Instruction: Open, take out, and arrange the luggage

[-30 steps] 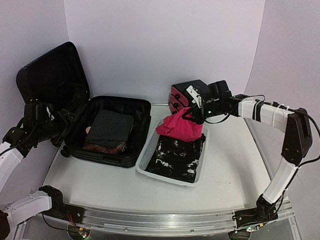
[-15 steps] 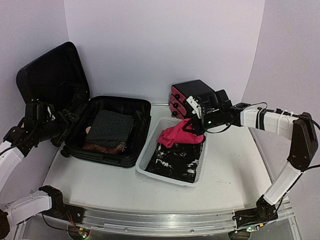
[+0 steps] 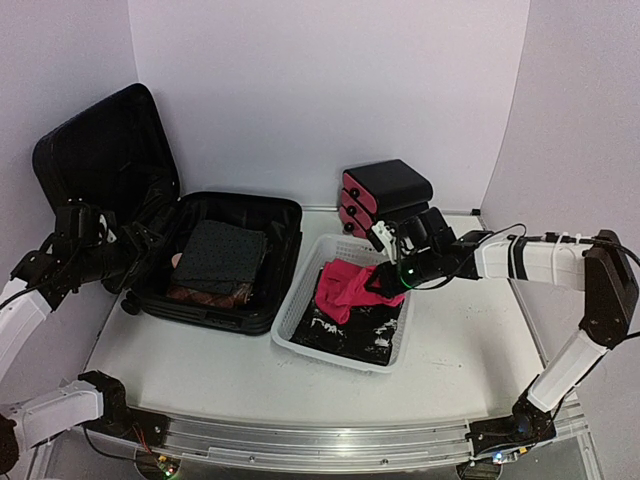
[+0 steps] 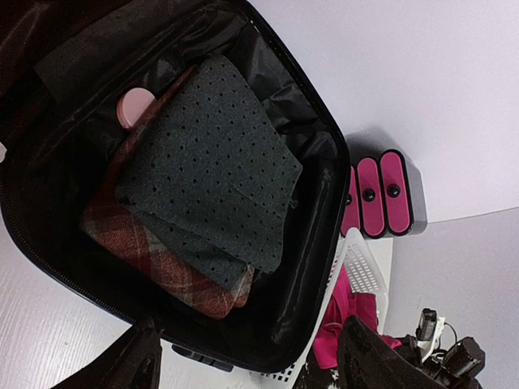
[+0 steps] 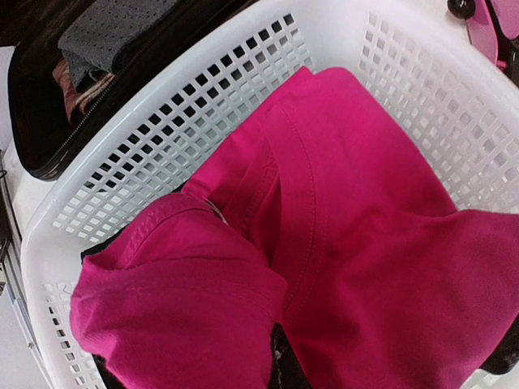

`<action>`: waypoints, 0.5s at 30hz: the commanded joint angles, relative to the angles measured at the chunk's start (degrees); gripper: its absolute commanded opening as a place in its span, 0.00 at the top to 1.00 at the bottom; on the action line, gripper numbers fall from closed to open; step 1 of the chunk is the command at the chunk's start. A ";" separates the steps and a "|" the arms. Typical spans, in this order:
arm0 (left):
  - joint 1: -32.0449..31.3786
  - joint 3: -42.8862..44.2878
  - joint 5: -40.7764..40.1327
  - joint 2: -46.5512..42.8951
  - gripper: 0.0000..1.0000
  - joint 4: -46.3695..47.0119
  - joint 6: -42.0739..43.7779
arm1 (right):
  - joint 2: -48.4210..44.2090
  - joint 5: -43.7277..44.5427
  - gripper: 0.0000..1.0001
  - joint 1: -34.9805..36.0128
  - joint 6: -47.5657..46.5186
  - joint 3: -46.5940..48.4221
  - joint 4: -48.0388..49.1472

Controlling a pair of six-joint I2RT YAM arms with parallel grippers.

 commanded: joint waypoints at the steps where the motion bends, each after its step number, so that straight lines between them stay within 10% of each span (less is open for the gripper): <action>1: -0.38 -0.73 11.87 2.39 0.27 7.14 5.01 | -2.36 2.39 1.00 1.48 5.17 -0.23 5.95; 6: -15.08 -0.97 23.65 8.48 0.22 21.96 17.58 | -2.58 3.53 1.00 1.55 8.81 0.46 7.29; 15: -52.52 13.98 -24.80 34.89 0.23 24.29 44.00 | -4.39 5.24 1.00 1.59 11.28 1.13 7.56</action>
